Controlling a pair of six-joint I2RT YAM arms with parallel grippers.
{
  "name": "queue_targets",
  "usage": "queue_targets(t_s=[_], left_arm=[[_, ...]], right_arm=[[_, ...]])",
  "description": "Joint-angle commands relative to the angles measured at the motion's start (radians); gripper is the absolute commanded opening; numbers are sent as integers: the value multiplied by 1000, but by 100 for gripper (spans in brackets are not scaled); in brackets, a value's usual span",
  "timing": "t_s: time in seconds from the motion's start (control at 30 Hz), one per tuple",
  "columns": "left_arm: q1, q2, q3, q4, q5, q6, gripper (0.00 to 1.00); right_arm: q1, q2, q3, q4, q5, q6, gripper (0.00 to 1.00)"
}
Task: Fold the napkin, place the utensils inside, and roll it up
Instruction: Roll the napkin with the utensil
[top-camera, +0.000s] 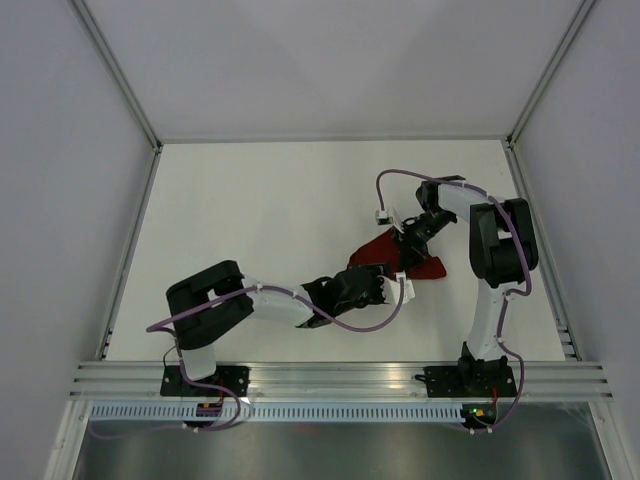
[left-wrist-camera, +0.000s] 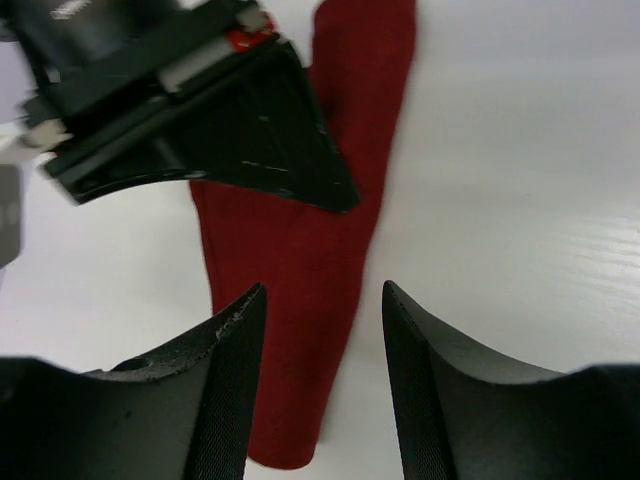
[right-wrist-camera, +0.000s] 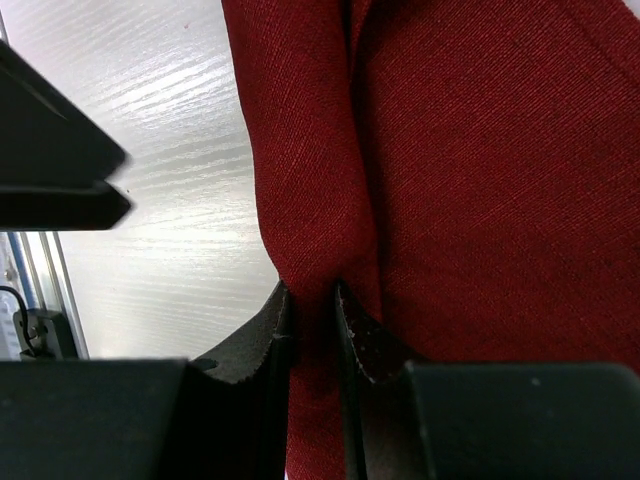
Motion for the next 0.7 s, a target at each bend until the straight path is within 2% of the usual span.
queue_targets(t_s=[0.0, 0.37, 0.5, 0.67], left_arm=[[-16, 60, 67, -13, -2, 173, 56], [-13, 215, 140, 32, -3, 288, 59], [-4, 249, 168, 3, 1, 298, 59], [25, 262, 199, -62, 24, 293, 50]], right_arm=[[6, 72, 6, -17, 21, -38, 6], [6, 90, 36, -15, 32, -11, 5], [6, 92, 39, -15, 32, -11, 5], [6, 86, 30, -5, 38, -8, 4]])
